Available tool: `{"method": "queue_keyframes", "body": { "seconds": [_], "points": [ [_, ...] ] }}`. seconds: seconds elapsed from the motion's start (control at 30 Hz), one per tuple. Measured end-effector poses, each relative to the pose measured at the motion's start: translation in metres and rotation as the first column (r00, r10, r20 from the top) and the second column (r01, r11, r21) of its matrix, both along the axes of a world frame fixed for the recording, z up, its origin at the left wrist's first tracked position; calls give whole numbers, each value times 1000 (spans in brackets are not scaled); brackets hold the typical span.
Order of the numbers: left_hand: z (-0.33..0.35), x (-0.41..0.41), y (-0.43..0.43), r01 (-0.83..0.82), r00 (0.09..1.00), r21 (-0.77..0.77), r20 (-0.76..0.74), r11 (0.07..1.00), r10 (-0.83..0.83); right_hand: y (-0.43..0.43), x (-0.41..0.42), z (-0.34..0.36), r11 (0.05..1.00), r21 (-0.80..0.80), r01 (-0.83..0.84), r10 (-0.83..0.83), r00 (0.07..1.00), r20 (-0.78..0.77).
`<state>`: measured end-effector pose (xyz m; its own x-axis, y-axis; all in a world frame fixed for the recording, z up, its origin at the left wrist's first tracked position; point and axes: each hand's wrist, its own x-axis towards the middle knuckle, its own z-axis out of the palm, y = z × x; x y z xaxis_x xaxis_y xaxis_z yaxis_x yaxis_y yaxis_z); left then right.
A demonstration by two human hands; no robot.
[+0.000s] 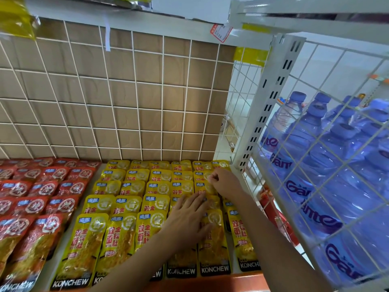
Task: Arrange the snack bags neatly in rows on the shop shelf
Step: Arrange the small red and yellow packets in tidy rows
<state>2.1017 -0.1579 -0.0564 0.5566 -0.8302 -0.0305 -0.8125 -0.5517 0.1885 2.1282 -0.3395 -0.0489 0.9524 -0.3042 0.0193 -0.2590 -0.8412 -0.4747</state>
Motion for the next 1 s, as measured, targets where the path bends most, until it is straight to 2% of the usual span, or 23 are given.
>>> {"method": "queue_keyframes", "body": {
  "seconds": [0.47,0.53,0.63,0.7,0.8,0.9,1.0],
  "points": [
    [3,2,0,-6,1000,36,2,999,6,-3,-2,-1,998,63,-10,9,1000,28],
    [3,3,0,1,1000,25,0,1000,-1,-3,-4,2,993,101,54,-64,993,99],
    [9,9,-1,-23,999,-31,-23,999,22,-9,-10,7,961,167,222,-257,938,231],
    [14,19,-5,-58,997,-51,-44,997,55,-17,-15,8,931,179,319,-356,902,245],
    [20,36,-16,-94,994,-58,-69,994,90,-29,-19,5,901,145,408,-430,883,188],
    [20,50,-31,-75,994,-33,-81,997,72,-35,-16,3,921,117,371,-385,913,135],
    [19,60,-43,-42,996,13,-72,999,43,-36,-11,1,978,5,210,-209,973,101]
  ]
}}
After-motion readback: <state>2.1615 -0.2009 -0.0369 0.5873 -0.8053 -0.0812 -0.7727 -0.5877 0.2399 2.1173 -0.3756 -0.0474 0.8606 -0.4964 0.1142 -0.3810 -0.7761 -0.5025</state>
